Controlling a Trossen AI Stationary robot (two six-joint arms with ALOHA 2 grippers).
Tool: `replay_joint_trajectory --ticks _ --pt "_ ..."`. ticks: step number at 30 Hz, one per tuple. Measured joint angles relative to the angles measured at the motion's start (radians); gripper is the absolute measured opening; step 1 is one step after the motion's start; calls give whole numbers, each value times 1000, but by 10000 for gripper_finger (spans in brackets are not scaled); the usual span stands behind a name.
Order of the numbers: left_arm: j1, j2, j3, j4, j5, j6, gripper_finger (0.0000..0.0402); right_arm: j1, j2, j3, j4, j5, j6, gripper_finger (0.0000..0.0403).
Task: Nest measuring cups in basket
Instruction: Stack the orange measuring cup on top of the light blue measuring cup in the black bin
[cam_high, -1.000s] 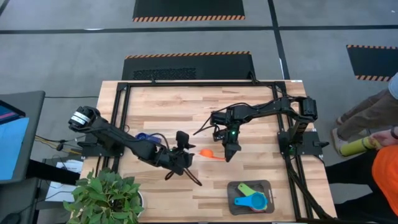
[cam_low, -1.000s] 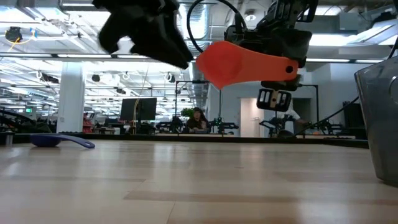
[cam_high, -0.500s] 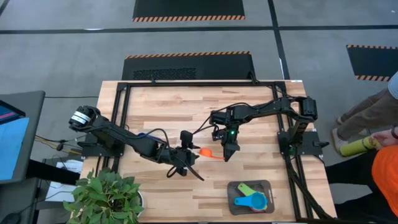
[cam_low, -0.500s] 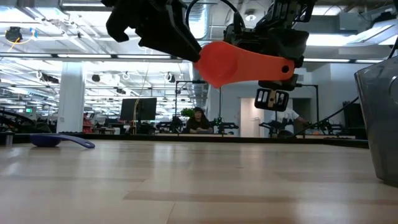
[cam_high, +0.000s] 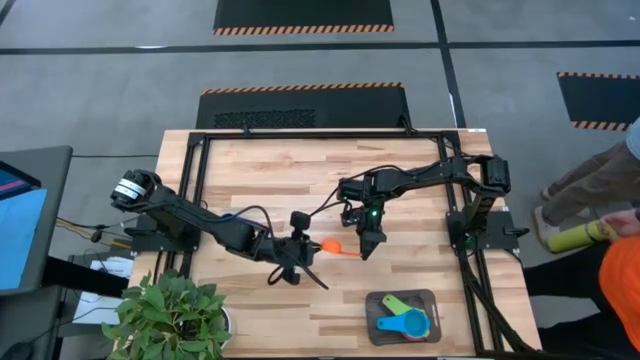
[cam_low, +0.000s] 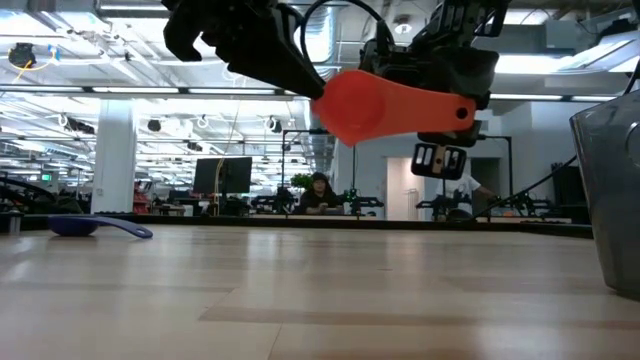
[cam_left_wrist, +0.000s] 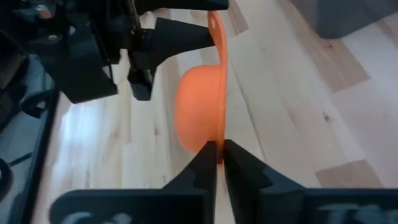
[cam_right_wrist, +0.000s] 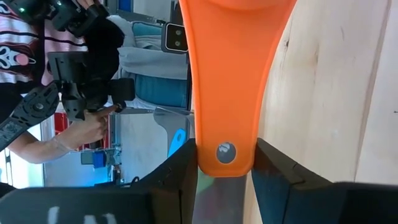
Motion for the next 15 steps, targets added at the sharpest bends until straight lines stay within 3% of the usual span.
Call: replay_joint_trajectory --ticks 3,10,15 --pt "5 0 0 -9 30 -35 6 0 0 0 0 0 0 145" --pt "8 0 0 -49 52 -86 30 0 0 0 18 3 0 136" --pt "8 0 0 -51 52 -89 18 0 0 0 28 2 0 141"
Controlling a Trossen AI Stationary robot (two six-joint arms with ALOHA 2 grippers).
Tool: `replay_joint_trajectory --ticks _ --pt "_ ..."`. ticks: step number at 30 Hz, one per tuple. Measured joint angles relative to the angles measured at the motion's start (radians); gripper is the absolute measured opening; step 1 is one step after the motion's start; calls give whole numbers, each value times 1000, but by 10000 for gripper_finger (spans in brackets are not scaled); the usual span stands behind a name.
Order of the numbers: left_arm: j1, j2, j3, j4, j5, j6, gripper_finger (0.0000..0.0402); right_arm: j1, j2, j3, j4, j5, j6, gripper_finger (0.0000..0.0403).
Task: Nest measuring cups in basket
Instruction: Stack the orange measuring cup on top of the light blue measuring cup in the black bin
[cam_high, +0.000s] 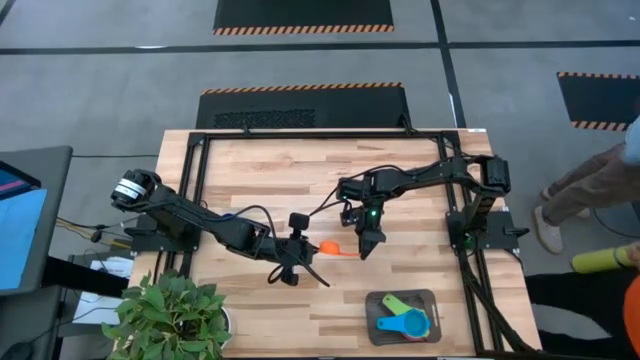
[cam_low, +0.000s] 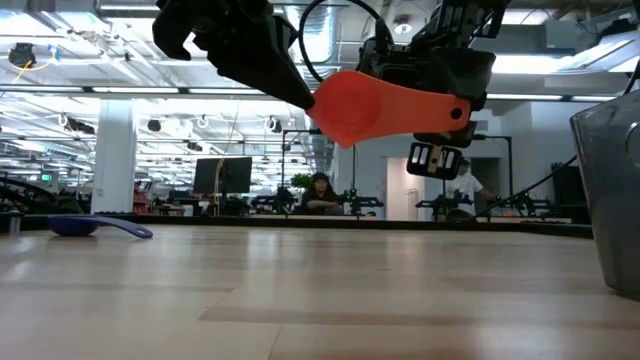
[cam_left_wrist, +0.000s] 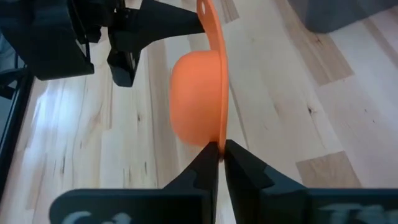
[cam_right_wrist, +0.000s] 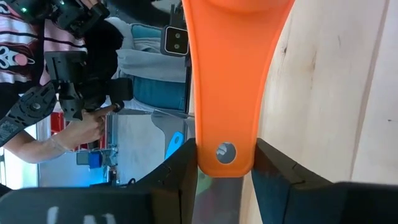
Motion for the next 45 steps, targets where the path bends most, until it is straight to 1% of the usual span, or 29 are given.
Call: replay_joint_trajectory --ticks 4,11,19,26,29,32,36,39,43,45 --pt "1 0 0 0 -4 -2 4 0 0 0 1 0 0 142" --pt "24 0 0 -2 5 -72 2 0 0 0 0 -1 7 138" --pt "28 0 0 8 4 -83 0 -1 0 1 14 -8 19 183" --pt "28 0 0 3 0 -83 0 -34 0 1 1 -8 45 228" --pt "28 0 0 2 0 -84 0 -52 0 1 -28 -8 48 238" --pt "28 0 0 -3 3 -93 0 -79 0 1 -84 -7 38 239" --pt "28 0 0 -24 46 -133 0 -130 0 1 -164 -7 -8 239" --pt "31 0 0 -23 94 -187 0 -175 0 1 -182 -7 -8 240" --pt "54 0 0 -22 177 -324 0 -212 0 1 -180 5 -2 239" --pt "72 0 0 -23 215 -405 0 -218 0 1 -181 31 4 239"
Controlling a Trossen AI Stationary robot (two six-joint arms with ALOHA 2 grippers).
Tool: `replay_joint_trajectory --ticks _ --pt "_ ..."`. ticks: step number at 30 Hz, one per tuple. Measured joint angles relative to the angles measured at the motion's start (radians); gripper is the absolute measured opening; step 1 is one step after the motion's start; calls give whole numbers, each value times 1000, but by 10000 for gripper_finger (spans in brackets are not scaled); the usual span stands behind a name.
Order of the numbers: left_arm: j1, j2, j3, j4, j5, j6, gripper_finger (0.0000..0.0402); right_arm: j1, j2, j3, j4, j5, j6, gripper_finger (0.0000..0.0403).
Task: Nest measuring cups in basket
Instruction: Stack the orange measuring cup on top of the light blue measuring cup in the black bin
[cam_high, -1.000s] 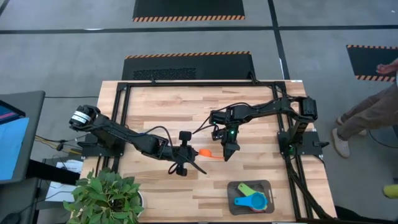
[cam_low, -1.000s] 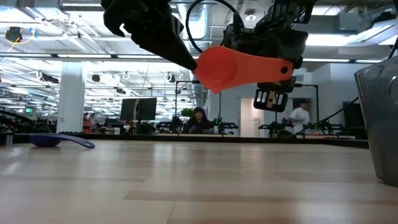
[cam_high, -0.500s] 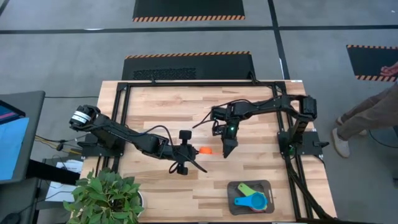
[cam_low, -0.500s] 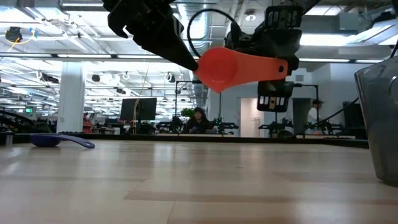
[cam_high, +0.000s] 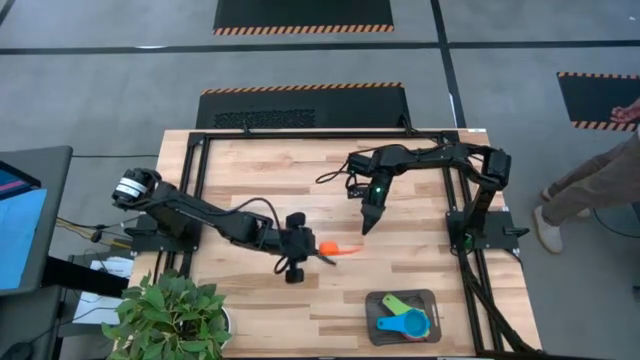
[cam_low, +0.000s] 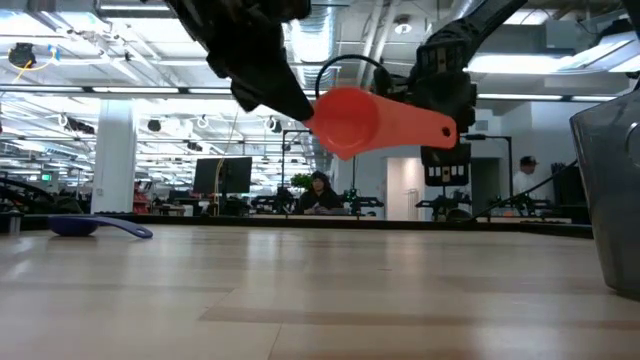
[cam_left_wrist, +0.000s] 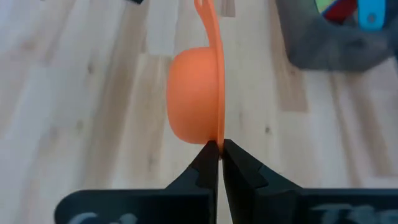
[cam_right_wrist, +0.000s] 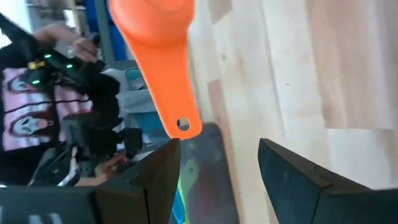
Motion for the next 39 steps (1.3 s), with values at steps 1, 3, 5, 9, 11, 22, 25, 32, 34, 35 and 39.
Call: replay_joint_trajectory --ticks 1,3,5,9,11,22,25,32,34,35,39 --pt "11 0 0 0 28 -41 0 -3 0 0 0 17 11 239" --pt "34 0 0 -2 78 -112 0 -4 0 0 -2 53 37 239" --pt "55 0 0 -2 126 -177 0 -4 0 0 -8 84 55 238" --pt "81 0 0 -2 220 -280 0 -4 -19 -1 -31 174 68 232" --pt "85 0 0 -2 275 -310 0 -8 -47 -1 -55 247 63 227" --pt "110 0 0 43 407 -474 0 25 -425 -1 -194 665 227 215" --pt "132 0 0 110 446 -493 0 95 -534 0 -169 774 279 214" --pt "185 0 0 285 602 -511 0 272 -660 0 -158 1021 358 209" --pt "195 0 0 302 651 -528 0 306 -676 0 -168 1051 389 207" --pt "196 0 0 306 665 -535 0 320 -682 0 -174 1066 405 206" --pt "194 0 0 311 674 -551 0 369 -698 0 -204 1127 448 201"
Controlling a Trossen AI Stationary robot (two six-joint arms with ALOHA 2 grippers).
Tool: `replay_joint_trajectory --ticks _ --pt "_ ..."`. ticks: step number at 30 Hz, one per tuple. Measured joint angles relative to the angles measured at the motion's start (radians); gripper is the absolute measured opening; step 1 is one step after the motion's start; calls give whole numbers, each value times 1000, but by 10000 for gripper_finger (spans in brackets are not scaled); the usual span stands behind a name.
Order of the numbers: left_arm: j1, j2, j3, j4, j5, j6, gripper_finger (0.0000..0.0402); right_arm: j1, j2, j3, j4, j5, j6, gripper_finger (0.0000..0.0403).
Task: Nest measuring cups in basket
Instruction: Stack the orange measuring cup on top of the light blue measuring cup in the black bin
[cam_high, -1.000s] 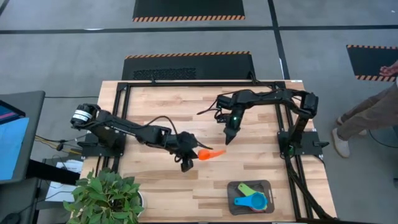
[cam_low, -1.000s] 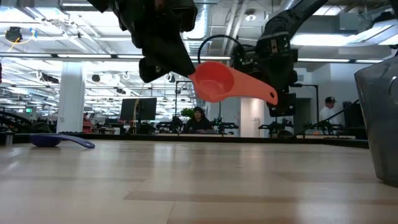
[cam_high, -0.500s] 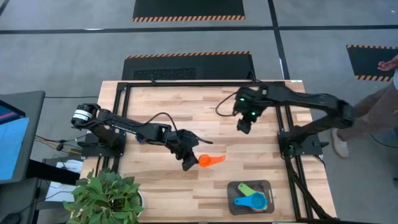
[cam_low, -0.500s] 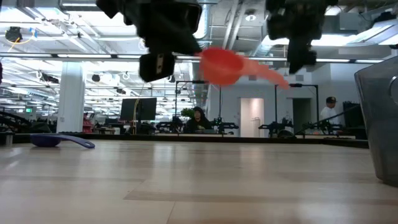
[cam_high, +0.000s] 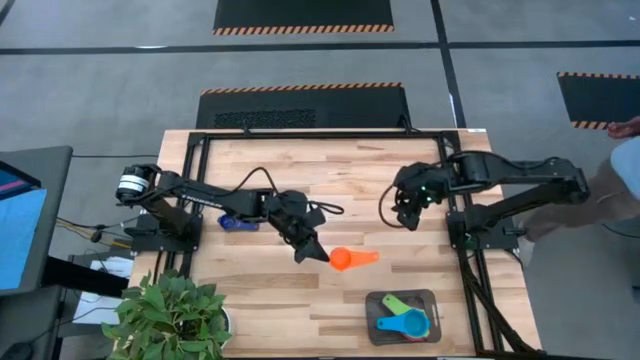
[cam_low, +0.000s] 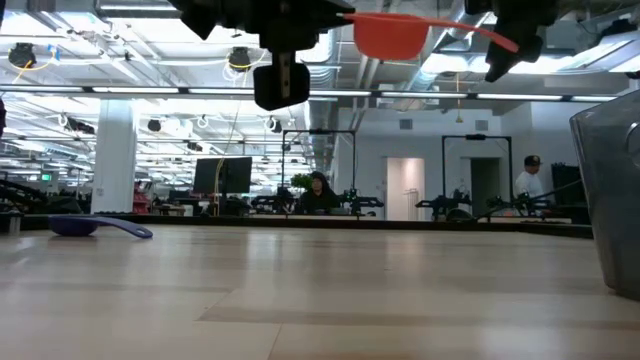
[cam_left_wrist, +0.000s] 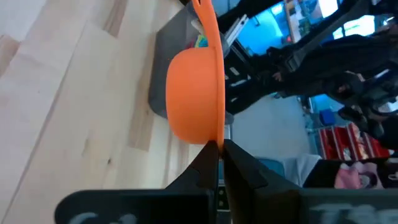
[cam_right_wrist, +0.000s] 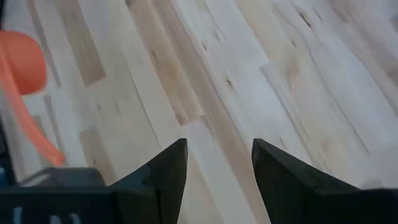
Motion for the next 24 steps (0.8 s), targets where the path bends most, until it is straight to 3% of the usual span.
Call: replay_joint_trajectory --ticks 6,16,24 --pt "-14 0 0 110 -129 -23 0 30 4 0 -1 99 18 193" --pt "-52 0 0 170 -252 -112 0 48 -5 0 -5 123 17 185" --pt "-45 0 0 169 -297 -183 0 228 -31 0 -8 259 -123 178"
